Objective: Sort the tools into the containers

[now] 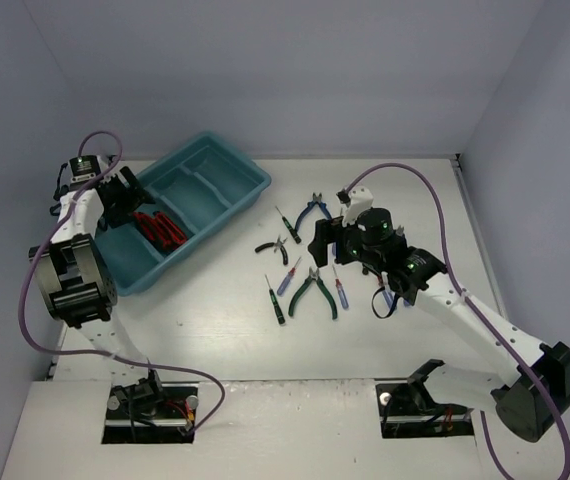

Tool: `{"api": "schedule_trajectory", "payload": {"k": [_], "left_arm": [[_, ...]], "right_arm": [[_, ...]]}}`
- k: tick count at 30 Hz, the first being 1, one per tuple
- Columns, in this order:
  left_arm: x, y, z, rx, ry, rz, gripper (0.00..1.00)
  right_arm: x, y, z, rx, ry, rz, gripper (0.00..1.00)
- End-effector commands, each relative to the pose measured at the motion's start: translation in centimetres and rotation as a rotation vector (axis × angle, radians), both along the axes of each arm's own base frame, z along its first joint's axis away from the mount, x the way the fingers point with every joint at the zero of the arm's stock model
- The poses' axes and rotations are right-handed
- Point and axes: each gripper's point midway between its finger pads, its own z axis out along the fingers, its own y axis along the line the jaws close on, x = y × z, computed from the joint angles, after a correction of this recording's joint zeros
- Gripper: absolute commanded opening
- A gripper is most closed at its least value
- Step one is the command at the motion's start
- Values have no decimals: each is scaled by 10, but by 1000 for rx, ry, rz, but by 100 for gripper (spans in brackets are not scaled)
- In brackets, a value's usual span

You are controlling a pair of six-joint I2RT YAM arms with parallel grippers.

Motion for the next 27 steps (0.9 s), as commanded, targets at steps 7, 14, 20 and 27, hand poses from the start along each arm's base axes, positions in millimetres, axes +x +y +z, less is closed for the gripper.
{"api": "schedule_trajectory", "payload": {"k": [7,14,20,27], "left_arm": [[-51,-75,124,147,-195,-124,81],[-142,-228,83,164,-110,-258,80],[-186,-286,28,174,4,-268,77],[-206,-349,-17,193,96,-362,66]], "right_arm": [[17,-38,-20,-51,43,-198,83],[27,-80,-33,-29,97,-359,82],[28,-95,-36,-54,96,-403,82],[24,-100,-43,-61,113,-419,82]]}}
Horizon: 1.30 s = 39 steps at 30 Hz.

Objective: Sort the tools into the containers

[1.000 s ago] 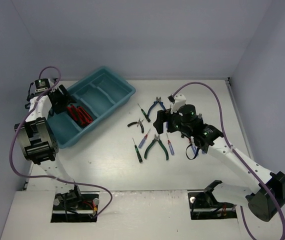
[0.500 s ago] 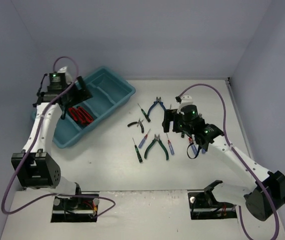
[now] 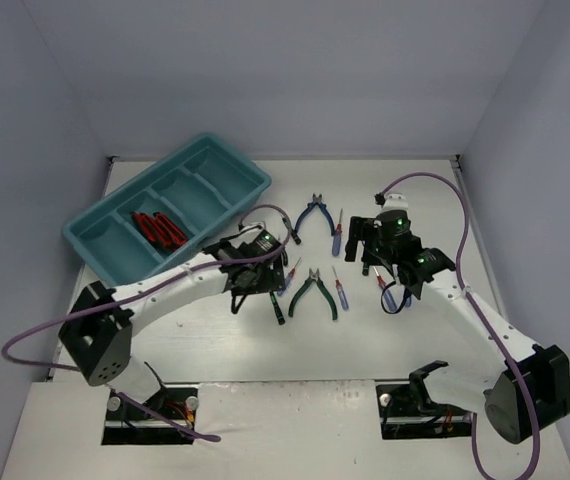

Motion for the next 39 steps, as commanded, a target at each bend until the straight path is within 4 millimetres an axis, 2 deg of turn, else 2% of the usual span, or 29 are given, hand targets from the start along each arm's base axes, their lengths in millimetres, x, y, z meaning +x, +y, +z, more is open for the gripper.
{"api": "schedule_trajectory", "payload": {"k": [1,6,10,13,14,16,18,20,24,26,27,30,33,36,38,39], "left_arm": [[8,-45,-4,-62,-12,43,65],[-2,-58,-39,-18,65,32,61],[-14,-49,-65,20,127,66,55],[-19,-44,-74,39,147,78,50],[-20,-43,-76,43,151,82,46],[-24,-38,-82,56,164,89,29],[-26,-35,-84,58,173,97,20],[-30,-29,-86,64,174,105,15],[-33,-19,-89,77,183,121,12],[-34,-13,-89,87,186,123,3],[-34,-10,-85,90,180,123,0],[-28,1,-59,97,122,128,0],[-20,28,-11,117,36,137,0],[1,66,34,62,-36,225,0],[9,89,52,43,-74,249,0],[17,109,58,47,-90,286,0]], "right_arm": [[4,-8,9,12,-42,-48,82],[0,-10,10,15,-45,-47,82],[-3,-11,12,17,-51,-42,82],[-5,-12,12,17,-53,-43,82],[-5,-12,12,17,-54,-43,82],[-7,-13,12,16,-55,-44,82],[-7,-14,12,15,-56,-45,82],[-7,-14,12,13,-58,-46,82],[-7,-16,10,5,-55,-50,82],[-7,-15,10,5,-54,-50,82],[-6,-15,11,5,-56,-50,82],[-5,-16,15,3,-66,-50,82],[-5,-15,20,11,-78,-45,82],[-3,-12,24,22,-84,-37,82],[-2,-10,26,27,-83,-32,82],[-1,-9,27,29,-84,-28,82]]}}
